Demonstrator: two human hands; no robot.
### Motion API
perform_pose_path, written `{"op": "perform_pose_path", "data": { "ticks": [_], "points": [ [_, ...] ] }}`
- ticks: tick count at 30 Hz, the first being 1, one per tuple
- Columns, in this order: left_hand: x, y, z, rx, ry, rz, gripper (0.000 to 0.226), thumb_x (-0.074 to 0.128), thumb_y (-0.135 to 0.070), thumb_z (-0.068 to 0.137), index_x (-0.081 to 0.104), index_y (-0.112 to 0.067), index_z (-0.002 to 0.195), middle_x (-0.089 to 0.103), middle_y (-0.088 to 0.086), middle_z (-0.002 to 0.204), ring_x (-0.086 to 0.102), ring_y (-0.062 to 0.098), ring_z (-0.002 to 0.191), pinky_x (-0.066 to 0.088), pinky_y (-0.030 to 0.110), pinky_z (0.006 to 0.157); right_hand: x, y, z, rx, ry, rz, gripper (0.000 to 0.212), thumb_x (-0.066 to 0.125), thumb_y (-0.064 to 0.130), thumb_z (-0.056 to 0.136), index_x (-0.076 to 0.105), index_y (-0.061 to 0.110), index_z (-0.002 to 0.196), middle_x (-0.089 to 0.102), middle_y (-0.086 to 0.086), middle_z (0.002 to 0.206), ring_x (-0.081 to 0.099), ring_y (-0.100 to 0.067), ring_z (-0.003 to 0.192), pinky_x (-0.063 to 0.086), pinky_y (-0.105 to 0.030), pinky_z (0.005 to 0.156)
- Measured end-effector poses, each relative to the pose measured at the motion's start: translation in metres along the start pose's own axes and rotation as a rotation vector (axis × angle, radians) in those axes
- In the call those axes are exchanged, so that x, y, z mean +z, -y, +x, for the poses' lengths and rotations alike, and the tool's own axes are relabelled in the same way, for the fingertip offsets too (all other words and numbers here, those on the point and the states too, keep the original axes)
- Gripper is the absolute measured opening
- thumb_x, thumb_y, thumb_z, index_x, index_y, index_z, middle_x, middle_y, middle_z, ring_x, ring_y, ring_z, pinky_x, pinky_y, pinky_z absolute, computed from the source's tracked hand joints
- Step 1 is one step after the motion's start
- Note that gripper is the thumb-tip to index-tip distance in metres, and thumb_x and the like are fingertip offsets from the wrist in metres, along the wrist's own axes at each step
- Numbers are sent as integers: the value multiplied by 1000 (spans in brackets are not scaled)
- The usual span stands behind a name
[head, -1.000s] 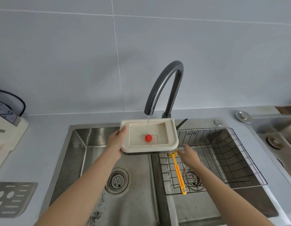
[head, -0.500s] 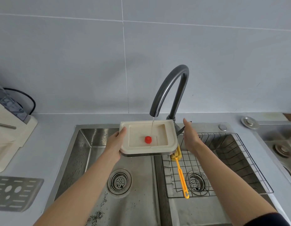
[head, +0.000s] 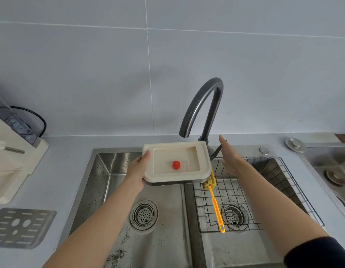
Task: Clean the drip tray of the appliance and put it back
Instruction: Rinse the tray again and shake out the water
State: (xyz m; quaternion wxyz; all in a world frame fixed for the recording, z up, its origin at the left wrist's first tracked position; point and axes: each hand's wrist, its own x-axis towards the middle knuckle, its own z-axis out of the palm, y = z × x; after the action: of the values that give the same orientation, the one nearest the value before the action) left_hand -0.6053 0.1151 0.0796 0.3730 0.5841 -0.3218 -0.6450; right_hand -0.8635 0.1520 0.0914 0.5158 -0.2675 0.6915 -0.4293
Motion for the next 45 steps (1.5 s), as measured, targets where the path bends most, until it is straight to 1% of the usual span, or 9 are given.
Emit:
{"op": "perform_pose_path", "data": {
  "ticks": [5, 8, 11, 16, 18, 23, 34, 40, 45],
  "points": [
    [-4, -3, -4, -2, 1, -7, 13, 57, -35, 87, 59, -25, 78, 64, 2, 83, 62, 21, 77, 48, 31, 59, 13, -4, -32, -123, 165, -146, 95, 37, 67, 81, -9, 15, 146, 0, -7, 157, 6, -23, 143, 6, -46, 116],
    [-8, -5, -6, 7, -3, -9, 13, 58, -34, 86, 59, -23, 79, 64, 2, 83, 62, 21, 77, 51, 33, 65, 24, -15, -53, -222, 289, -167, 111, 57, 62, 64, -4, 19, 146, 21, -2, 152, 31, -15, 133, 26, -39, 113],
    [-14, -7, -10, 15, -3, -1, 14, 58, -35, 86, 60, -22, 81, 64, 2, 83, 62, 23, 79, 51, 37, 74, 30, -21, -67, -364, 374, -204, 108, 68, 44, 61, 0, 26, 142, 39, 21, 126, 50, 9, 112, 51, -21, 89],
    [-25, -9, -18, 0, -20, -8, 20, 58, -35, 86, 60, -16, 90, 64, 5, 87, 62, 28, 85, 51, 42, 82, 40, -25, -80, -439, 424, -221, 135, 80, 23, 51, -18, 13, 142, 29, 1, 144, 30, -23, 138, 35, -49, 108],
    [-31, -8, -22, 4, -38, -3, 21, 58, -36, 86, 60, -16, 81, 64, 5, 84, 62, 25, 79, 53, 40, 77, 45, -27, -84, -453, 450, -233, 140, 83, 19, 48, -20, 15, 142, 27, -4, 149, 28, -20, 139, 30, -46, 112],
    [-52, -7, -33, -15, -22, -15, 22, 56, -38, 87, 60, -17, 85, 65, 6, 86, 62, 24, 80, 53, 40, 74, 60, -32, -88, -563, 415, -321, 108, 86, 24, 48, 18, 49, 128, 40, 3, 130, 43, 4, 121, 42, -9, 91],
    [-100, 3, -61, 152, 176, 113, 22, 57, -31, 84, 59, -23, 104, 68, -2, 97, 62, 13, 92, 48, 24, 70, 90, -47, -92, -570, 400, -358, 97, 84, 33, 54, 28, 33, 132, 50, 6, 125, 51, -8, 115, 51, -28, 90],
    [-126, 9, -69, 264, 310, 285, 97, 84, -38, 44, 38, -29, 128, 59, -2, 115, 57, 14, 107, 53, 28, 80, 102, -54, -95, -567, 439, -339, 94, 83, 30, 57, 27, 29, 133, 50, 8, 124, 51, -8, 116, 51, -30, 92],
    [-135, 12, -76, 303, 356, 373, 105, 84, -22, 46, 29, -29, 136, 57, -3, 121, 56, 12, 112, 53, 32, 87, 106, -59, -94, -525, 484, -308, 89, 82, 29, 58, 31, 29, 131, 51, 8, 124, 51, -10, 116, 51, -33, 93]
  ]
}}
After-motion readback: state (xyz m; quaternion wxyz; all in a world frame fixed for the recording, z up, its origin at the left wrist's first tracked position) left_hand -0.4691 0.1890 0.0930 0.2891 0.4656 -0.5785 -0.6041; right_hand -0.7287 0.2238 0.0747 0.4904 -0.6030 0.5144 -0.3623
